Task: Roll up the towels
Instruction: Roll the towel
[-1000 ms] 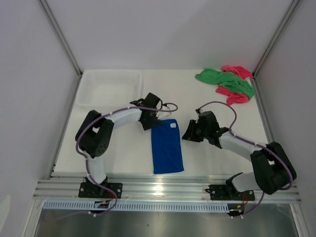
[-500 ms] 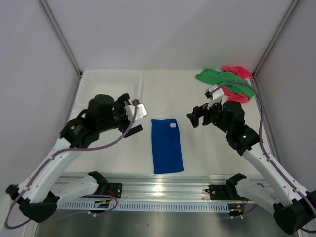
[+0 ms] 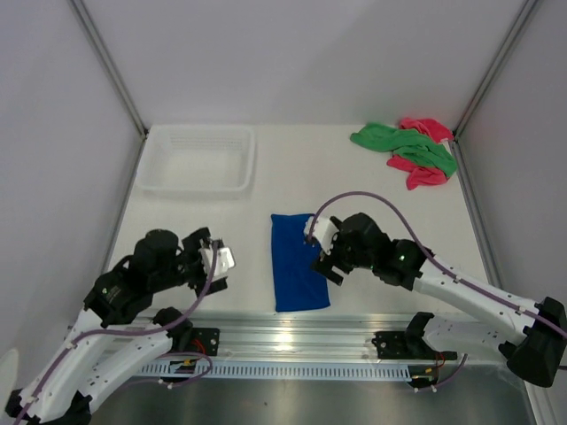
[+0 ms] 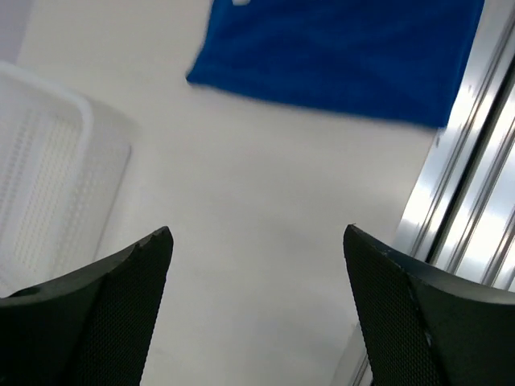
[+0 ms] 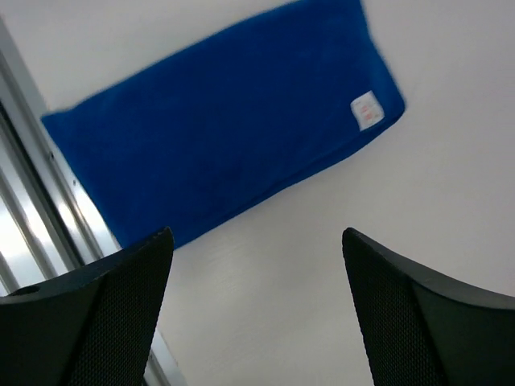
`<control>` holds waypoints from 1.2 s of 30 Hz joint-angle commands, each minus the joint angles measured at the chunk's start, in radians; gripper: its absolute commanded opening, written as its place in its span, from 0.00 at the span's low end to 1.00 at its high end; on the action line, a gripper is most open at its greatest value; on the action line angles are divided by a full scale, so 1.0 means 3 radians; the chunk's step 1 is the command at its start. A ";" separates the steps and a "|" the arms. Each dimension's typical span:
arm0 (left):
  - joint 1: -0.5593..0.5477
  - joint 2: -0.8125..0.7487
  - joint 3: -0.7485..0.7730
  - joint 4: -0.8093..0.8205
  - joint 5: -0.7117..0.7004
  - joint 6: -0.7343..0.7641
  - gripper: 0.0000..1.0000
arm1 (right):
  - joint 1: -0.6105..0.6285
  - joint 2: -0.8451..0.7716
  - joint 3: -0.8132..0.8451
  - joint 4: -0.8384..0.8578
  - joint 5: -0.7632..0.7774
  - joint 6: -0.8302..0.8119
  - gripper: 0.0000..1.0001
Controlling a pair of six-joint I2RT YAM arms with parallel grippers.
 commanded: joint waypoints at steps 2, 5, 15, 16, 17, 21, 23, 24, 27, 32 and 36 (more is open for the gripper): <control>0.0004 -0.0753 -0.0378 -0.0360 -0.0290 0.0961 0.91 | 0.0320 -0.0014 -0.0208 -0.0328 0.0419 -0.0227 0.88; -0.0068 -0.0766 -0.0450 -0.0310 -0.0192 0.0860 0.92 | 0.0540 -0.0081 -0.0413 -0.0425 0.0373 -0.0359 0.86; -0.0875 0.0016 -0.1415 0.1247 0.0329 0.1953 0.87 | 0.0765 0.0098 -0.0843 0.0110 0.0158 -0.0718 0.86; -0.0962 0.0245 -0.1472 0.1438 0.0457 0.2040 0.87 | 0.0775 0.0159 -0.0863 0.0187 0.0128 -0.0703 0.86; -0.1008 0.0500 -0.1589 0.1774 0.0493 0.2041 0.87 | 0.0785 0.0281 -0.0869 0.0304 0.0082 -0.0697 0.86; -0.1161 0.0916 -0.1891 0.2241 0.0627 0.1904 0.88 | 0.0847 0.0497 -0.0884 0.0377 0.0107 -0.0809 0.86; -0.1259 0.1014 -0.2039 0.2661 0.0621 0.1887 0.91 | 0.0847 0.0502 -0.0976 0.0458 0.0087 -0.0845 0.86; -0.1371 0.1029 -0.2151 0.2697 0.0632 0.1979 0.91 | 0.0847 0.0477 -0.1017 0.0504 0.0066 -0.0861 0.86; -0.1443 0.1177 -0.2127 0.2682 0.0621 0.1807 0.91 | 0.0852 0.0461 -0.1094 0.0617 0.0035 -0.0836 0.86; -0.1464 0.1463 -0.1974 0.2698 0.0580 0.1750 0.88 | 0.0867 0.0436 -0.1206 0.0867 0.0097 -0.0759 0.85; -0.1586 0.1714 -0.1754 0.2647 0.0463 0.1576 0.80 | 0.0873 0.0446 -0.1221 0.0898 0.0183 -0.0713 0.83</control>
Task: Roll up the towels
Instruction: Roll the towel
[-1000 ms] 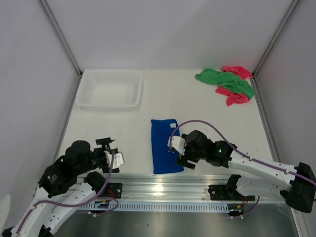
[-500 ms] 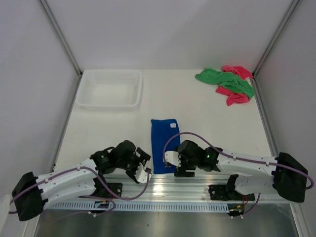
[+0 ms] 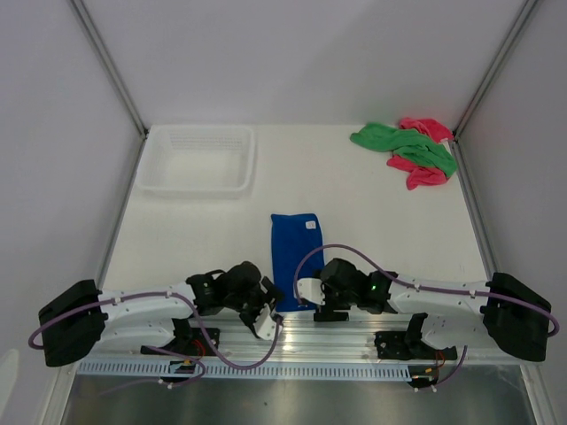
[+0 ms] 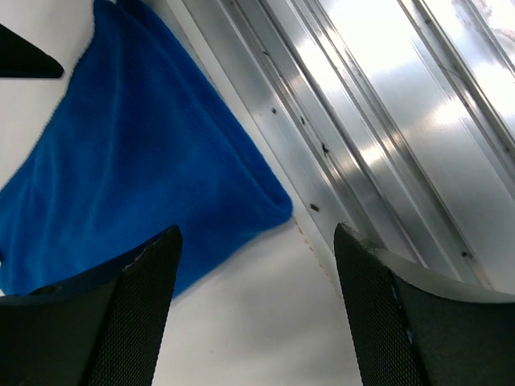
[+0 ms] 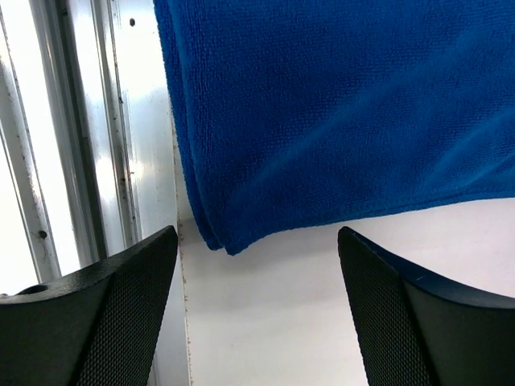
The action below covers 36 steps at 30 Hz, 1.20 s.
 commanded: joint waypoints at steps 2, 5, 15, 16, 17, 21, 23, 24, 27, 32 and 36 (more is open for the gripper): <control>-0.0105 0.0192 0.0254 0.0140 -0.0005 -0.0083 0.76 | 0.0026 -0.0065 -0.0050 0.0314 0.0088 0.0062 0.82; -0.0120 0.0254 0.0223 0.0176 -0.0046 0.0005 0.70 | 0.0051 -0.0060 -0.0056 0.0339 0.0114 0.0072 0.80; -0.0233 0.0463 0.0239 0.0314 -0.0021 0.0168 0.62 | 0.0056 -0.0045 -0.0050 0.0283 0.0114 0.0118 0.71; -0.0238 0.0484 0.0239 0.0334 -0.0021 0.0163 0.63 | 0.0061 -0.0065 -0.0056 0.0263 0.0205 0.0123 0.70; -0.0238 0.0515 0.0244 0.0375 -0.0026 0.0158 0.62 | 0.0061 -0.0070 -0.0045 0.0258 0.0211 0.0128 0.70; -0.0243 0.0540 0.0234 0.0391 -0.0077 0.0189 0.46 | 0.0062 -0.0091 -0.0066 0.0278 0.0175 0.0123 0.61; -0.0243 0.0546 0.0229 0.0411 -0.0087 0.0179 0.36 | 0.0061 -0.0050 -0.0056 0.0263 0.0160 0.0113 0.55; -0.0243 0.0546 0.0234 0.0441 -0.0117 0.0158 0.35 | 0.0067 -0.0035 -0.0051 0.0263 0.0160 0.0108 0.54; -0.0243 0.0540 0.0229 0.0457 -0.0123 0.0133 0.24 | 0.0061 0.0001 -0.0035 0.0247 0.0155 0.0118 0.48; -0.0238 0.0505 0.0254 0.0563 -0.0204 -0.0086 0.01 | 0.0061 -0.0075 -0.0010 0.0196 0.0027 0.0149 0.42; -0.0096 0.0418 0.0377 0.0508 -0.0256 -0.0388 0.01 | -0.0035 -0.0208 0.0062 0.0135 -0.0141 0.0210 0.32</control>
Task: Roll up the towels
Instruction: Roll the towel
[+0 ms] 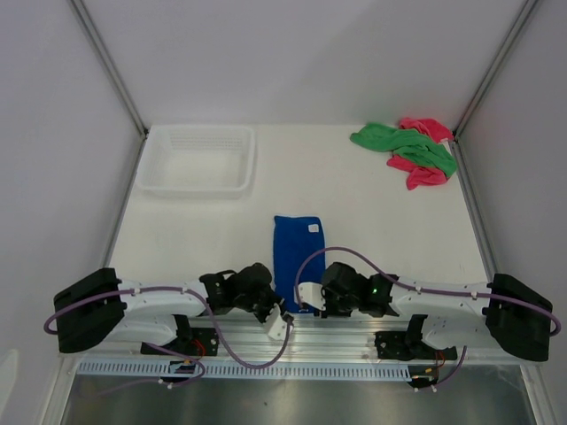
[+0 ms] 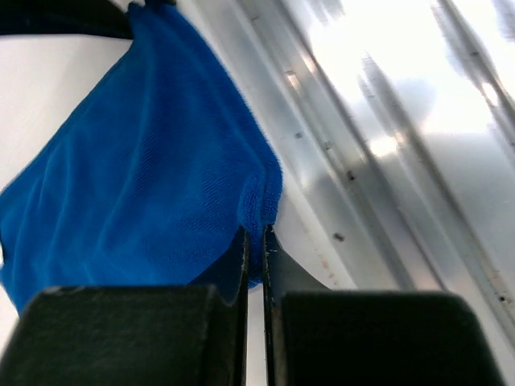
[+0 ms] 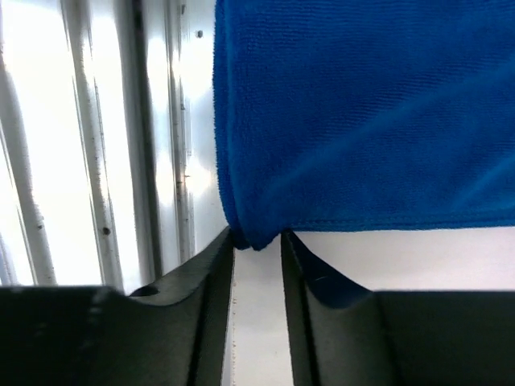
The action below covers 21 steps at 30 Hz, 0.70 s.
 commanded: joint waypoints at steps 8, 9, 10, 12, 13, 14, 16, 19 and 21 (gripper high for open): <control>0.0641 -0.0201 0.0526 -0.0411 0.0430 -0.0708 0.01 | -0.0647 -0.0038 0.0522 -0.0163 -0.0752 0.0107 0.26; 0.0687 -0.0181 0.0612 -0.0467 0.0477 -0.0723 0.01 | -0.0698 -0.0002 0.0558 -0.0188 -0.0829 0.0112 0.26; 0.0733 -0.0160 0.0643 -0.0518 0.0538 -0.0728 0.02 | -0.0795 0.0084 0.0599 -0.0229 -0.1002 0.0117 0.25; 0.0871 -0.0109 0.0766 -0.0713 0.0701 -0.0723 0.04 | -0.0903 0.0172 0.0717 -0.0331 -0.1161 0.0137 0.24; 0.0917 -0.0089 0.0817 -0.0774 0.0758 -0.0738 0.04 | -0.1010 0.0248 0.0753 -0.0357 -0.1309 0.0147 0.24; 0.0999 -0.0053 0.0904 -0.0896 0.0854 -0.0744 0.05 | -0.1066 0.0279 0.0789 -0.0388 -0.1391 0.0178 0.24; 0.1071 -0.0007 0.0955 -0.0979 0.0896 -0.0815 0.06 | -0.1174 0.0341 0.0865 -0.0383 -0.1545 0.0209 0.24; 0.1193 0.0095 0.1068 -0.1142 0.0932 -0.0968 0.07 | -0.1348 0.0479 0.0932 -0.0388 -0.1714 0.0250 0.22; 0.1296 0.0162 0.1139 -0.1265 0.0973 -0.1045 0.07 | -0.1475 0.0601 0.0953 -0.0383 -0.1806 0.0290 0.20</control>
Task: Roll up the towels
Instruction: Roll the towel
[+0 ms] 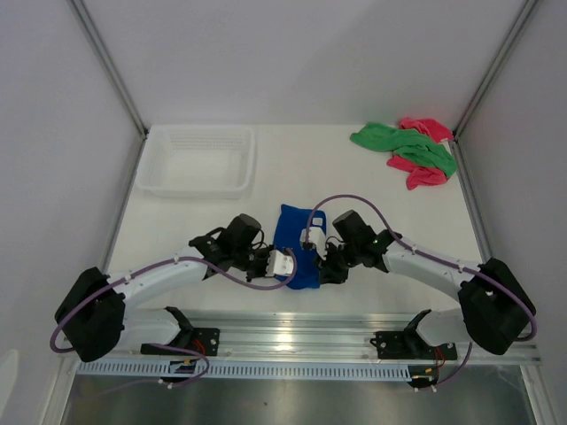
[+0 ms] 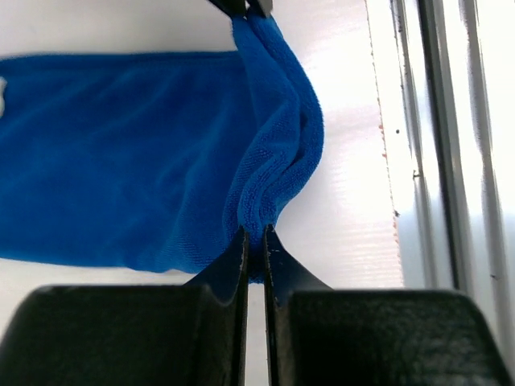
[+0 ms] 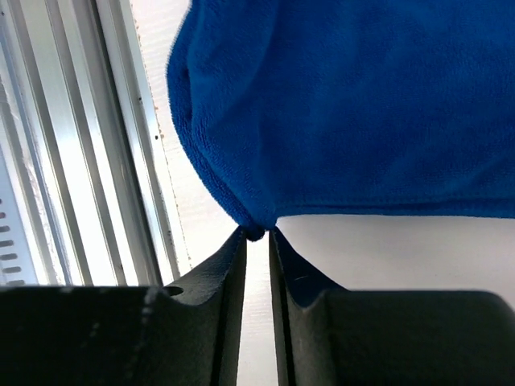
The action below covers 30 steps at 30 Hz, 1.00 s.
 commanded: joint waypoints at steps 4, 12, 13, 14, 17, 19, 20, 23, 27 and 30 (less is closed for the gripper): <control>0.0261 0.0314 0.0298 -0.0359 0.0337 -0.0499 0.08 | -0.0270 0.0314 0.0310 0.0014 -0.0503 0.0177 0.18; 0.0640 0.0540 0.0467 -0.0425 0.0598 -0.0674 0.08 | -0.0561 0.0759 0.0592 -0.0067 -0.0647 0.0274 0.15; 0.0640 0.0550 0.0467 -0.0431 0.0604 -0.0684 0.06 | -0.0566 0.0744 0.0598 -0.0078 -0.0541 0.0274 0.18; 0.0645 0.0590 0.0523 -0.0436 0.0599 -0.0704 0.06 | -0.0561 0.0708 0.0582 -0.0058 -0.0494 0.0259 0.25; 0.0686 0.0657 0.0625 -0.0482 0.0619 -0.0806 0.01 | -0.0521 0.0387 0.0358 0.0339 -0.0305 0.0324 0.55; 0.0737 0.0713 0.0677 -0.0528 0.0619 -0.0954 0.01 | -0.0455 0.0142 0.0102 0.0642 -0.0233 0.0432 0.71; 0.0752 0.0729 0.0753 -0.0533 0.0624 -0.1021 0.01 | -0.0419 0.0085 0.0046 0.0851 -0.0152 0.0493 0.76; 0.0788 0.0739 0.0850 -0.0569 0.0741 -0.1170 0.01 | -0.0296 -0.0028 -0.0006 0.0991 0.0063 0.0504 0.79; 0.0794 0.0800 0.0927 -0.0579 0.0578 -0.1318 0.01 | -0.0285 -0.0008 0.0076 0.0909 -0.0033 0.0269 0.81; 0.0773 0.0877 0.0983 -0.0594 0.0593 -0.1384 0.01 | -0.0280 0.0053 0.0041 0.0949 -0.0104 0.0202 0.89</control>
